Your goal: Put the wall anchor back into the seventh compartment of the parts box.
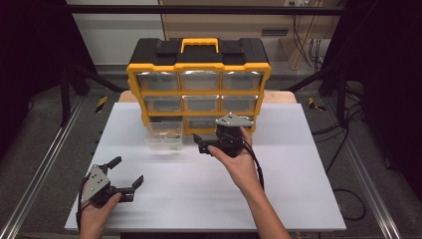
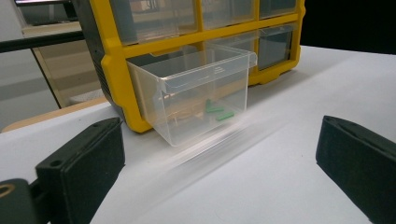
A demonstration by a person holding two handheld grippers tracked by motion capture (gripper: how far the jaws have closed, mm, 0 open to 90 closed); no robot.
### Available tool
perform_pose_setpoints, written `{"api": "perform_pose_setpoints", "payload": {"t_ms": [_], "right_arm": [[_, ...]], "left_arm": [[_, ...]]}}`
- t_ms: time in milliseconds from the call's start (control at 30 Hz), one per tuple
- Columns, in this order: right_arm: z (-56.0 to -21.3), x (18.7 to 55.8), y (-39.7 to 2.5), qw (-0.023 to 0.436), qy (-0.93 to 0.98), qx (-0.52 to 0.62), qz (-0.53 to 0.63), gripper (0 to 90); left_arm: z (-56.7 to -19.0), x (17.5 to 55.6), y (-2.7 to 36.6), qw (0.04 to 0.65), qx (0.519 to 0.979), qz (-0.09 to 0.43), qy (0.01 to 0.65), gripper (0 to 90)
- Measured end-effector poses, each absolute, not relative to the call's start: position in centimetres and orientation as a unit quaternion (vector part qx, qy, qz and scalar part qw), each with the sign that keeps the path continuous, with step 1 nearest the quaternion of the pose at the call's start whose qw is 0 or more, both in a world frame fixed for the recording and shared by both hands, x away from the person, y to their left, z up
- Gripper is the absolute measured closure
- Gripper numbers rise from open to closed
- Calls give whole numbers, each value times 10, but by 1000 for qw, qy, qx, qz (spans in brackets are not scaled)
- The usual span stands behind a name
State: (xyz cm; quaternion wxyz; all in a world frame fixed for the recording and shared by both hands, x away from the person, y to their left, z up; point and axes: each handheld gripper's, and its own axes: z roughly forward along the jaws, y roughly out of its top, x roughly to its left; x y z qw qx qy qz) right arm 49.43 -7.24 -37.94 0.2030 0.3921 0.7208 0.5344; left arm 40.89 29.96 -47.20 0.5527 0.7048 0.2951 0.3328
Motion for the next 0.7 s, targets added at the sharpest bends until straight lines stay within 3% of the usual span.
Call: {"api": "perform_pose_setpoints", "payload": {"t_ms": [700], "right_arm": [[-398,461,-148,249,705,390,538,80]], "left_arm": [[-472,407,302,560,700,324,302,7]]}}
